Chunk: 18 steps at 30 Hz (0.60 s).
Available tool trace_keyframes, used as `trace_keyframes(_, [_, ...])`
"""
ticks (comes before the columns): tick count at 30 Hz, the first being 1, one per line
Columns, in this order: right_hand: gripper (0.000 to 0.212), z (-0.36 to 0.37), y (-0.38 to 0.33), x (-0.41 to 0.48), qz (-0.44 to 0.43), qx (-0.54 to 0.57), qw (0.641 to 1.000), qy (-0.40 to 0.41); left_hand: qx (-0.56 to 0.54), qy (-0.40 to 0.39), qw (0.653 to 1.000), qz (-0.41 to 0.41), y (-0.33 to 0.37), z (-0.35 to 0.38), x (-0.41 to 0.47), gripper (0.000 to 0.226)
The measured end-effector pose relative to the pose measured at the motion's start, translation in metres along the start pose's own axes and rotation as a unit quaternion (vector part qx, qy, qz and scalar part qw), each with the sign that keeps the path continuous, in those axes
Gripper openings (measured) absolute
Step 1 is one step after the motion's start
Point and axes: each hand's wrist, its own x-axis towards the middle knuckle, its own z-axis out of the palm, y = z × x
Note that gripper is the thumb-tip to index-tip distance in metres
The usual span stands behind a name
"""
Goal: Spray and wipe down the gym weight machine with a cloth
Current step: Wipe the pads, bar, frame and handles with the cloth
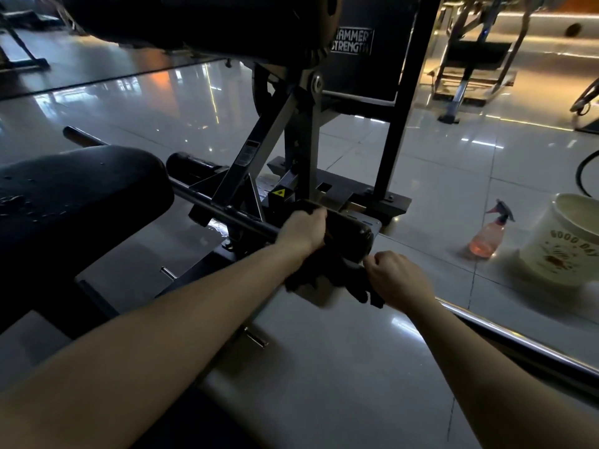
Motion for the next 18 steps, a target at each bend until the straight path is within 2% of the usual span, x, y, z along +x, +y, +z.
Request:
trace_keyframes(1, [0.036,0.001,0.000,0.001,0.002,-0.009,1.000,-0.004,0.049,0.039,0.997,0.051,0.007,-0.009,0.003,0.071])
trace_keyframes(3, [0.038,0.002,-0.001,0.002,0.007,-0.014,1.000,-0.011,0.102,0.117,0.977,0.148,0.015,-0.022,0.012,0.080])
trace_keyframes(5, [0.041,0.000,-0.003,0.002,0.016,-0.008,1.000,-0.013,0.110,0.137,0.961,0.212,0.020,-0.027,0.025,0.087])
trace_keyframes(7, [0.043,-0.001,-0.004,0.001,0.020,-0.005,1.000,-0.023,0.180,0.135,0.940,0.255,0.018,-0.022,0.045,0.087])
trace_keyframes(9, [0.045,-0.001,-0.005,0.002,0.032,-0.003,0.999,-0.028,0.275,0.102,0.920,0.259,0.008,-0.009,0.075,0.070])
trace_keyframes(12, [0.049,-0.003,-0.005,0.008,0.051,0.010,0.996,-0.073,0.314,0.003,0.917,0.246,-0.018,0.014,0.110,0.047])
trace_keyframes(15, [0.041,-0.014,-0.005,0.022,0.114,0.128,0.976,-0.136,0.333,-0.066,0.885,0.318,-0.023,0.039,0.125,0.045])
trace_keyframes(16, [0.033,-0.020,-0.005,0.030,0.135,0.187,0.966,-0.120,0.346,-0.091,0.870,0.340,-0.019,0.046,0.127,0.046])
trace_keyframes(18, [0.016,-0.034,-0.004,0.051,0.149,0.265,0.952,-0.026,0.412,-0.134,0.819,0.378,-0.009,0.060,0.123,0.053])
